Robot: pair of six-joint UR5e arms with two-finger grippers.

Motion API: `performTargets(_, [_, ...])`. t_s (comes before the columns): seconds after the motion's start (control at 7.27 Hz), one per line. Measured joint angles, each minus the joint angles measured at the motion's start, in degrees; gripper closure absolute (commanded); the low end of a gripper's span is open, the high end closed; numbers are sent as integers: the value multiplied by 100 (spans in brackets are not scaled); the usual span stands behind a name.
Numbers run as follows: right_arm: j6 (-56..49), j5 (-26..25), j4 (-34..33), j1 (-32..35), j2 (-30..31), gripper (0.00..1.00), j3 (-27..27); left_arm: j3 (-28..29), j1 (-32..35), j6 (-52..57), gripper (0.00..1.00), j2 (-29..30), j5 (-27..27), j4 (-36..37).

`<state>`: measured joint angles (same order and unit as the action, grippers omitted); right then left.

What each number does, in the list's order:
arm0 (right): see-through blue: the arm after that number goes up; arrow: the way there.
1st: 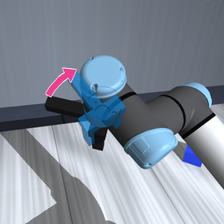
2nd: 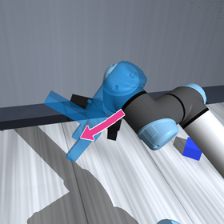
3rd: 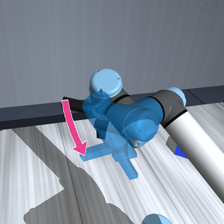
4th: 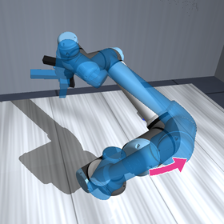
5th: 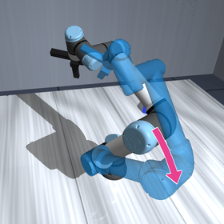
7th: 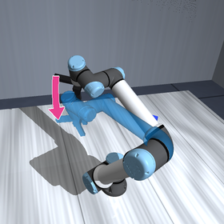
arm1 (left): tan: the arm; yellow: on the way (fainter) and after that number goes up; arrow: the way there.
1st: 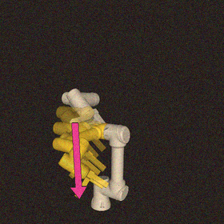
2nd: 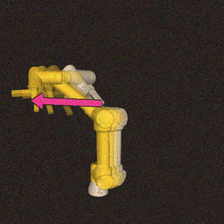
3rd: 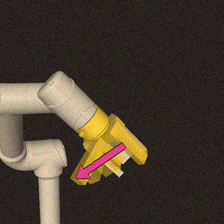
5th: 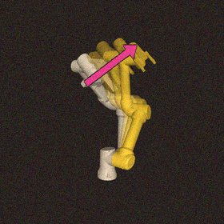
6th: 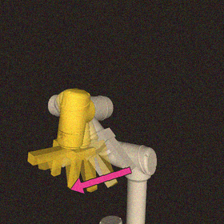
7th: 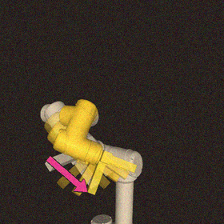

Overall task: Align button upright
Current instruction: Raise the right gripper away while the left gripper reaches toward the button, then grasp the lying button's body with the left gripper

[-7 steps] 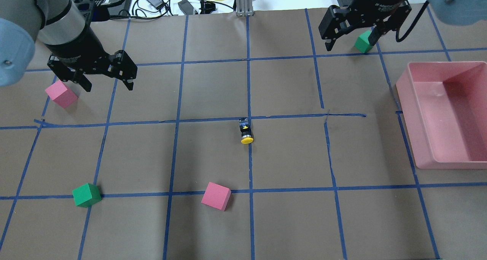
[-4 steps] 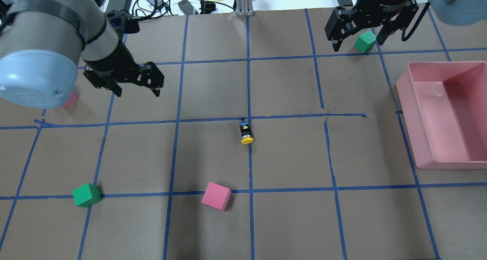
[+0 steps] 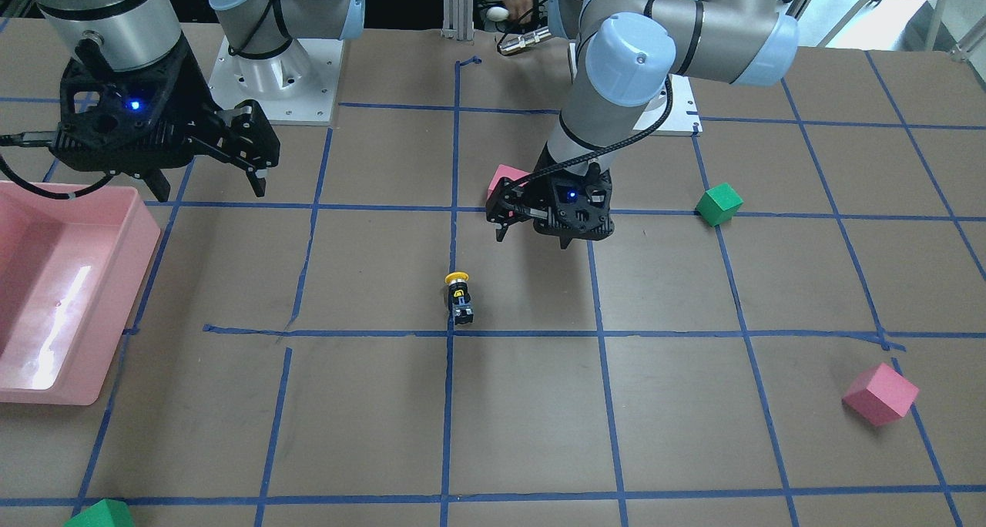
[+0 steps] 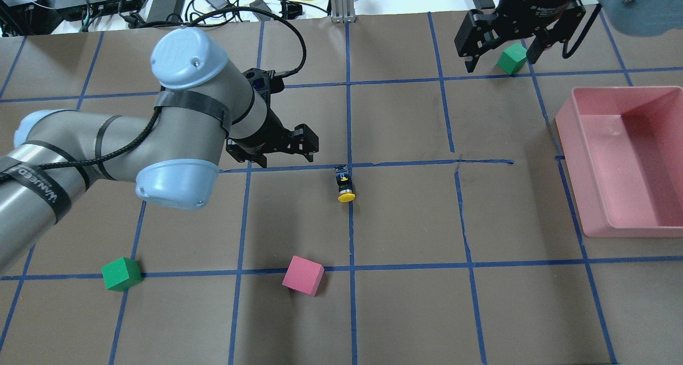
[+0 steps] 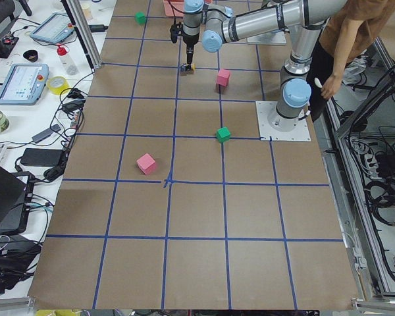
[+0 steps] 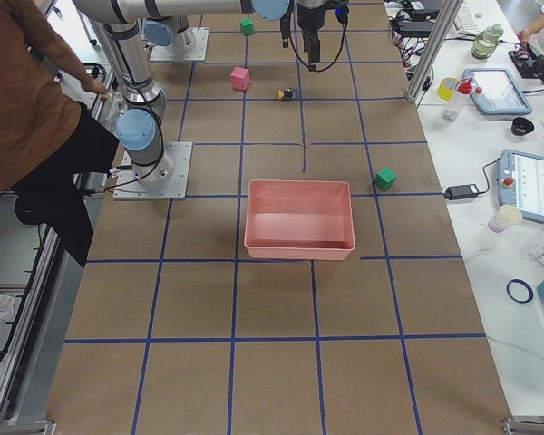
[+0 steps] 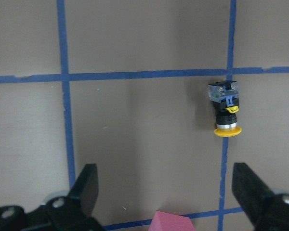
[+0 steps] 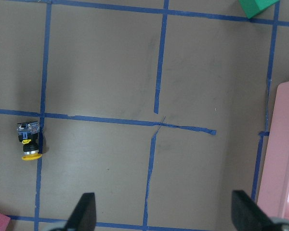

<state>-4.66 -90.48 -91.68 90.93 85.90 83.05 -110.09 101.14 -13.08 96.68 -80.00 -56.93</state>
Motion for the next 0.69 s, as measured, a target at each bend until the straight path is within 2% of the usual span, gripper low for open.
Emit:
performTargets(0.41, [2, 23, -1, 4, 11, 0, -10, -190, 374, -604, 0, 611, -30, 1043])
performTargets(0.69, [2, 37, 6, 6, 19, 0, 2, -222, 554, -1087, 5, 1033, -57, 1561])
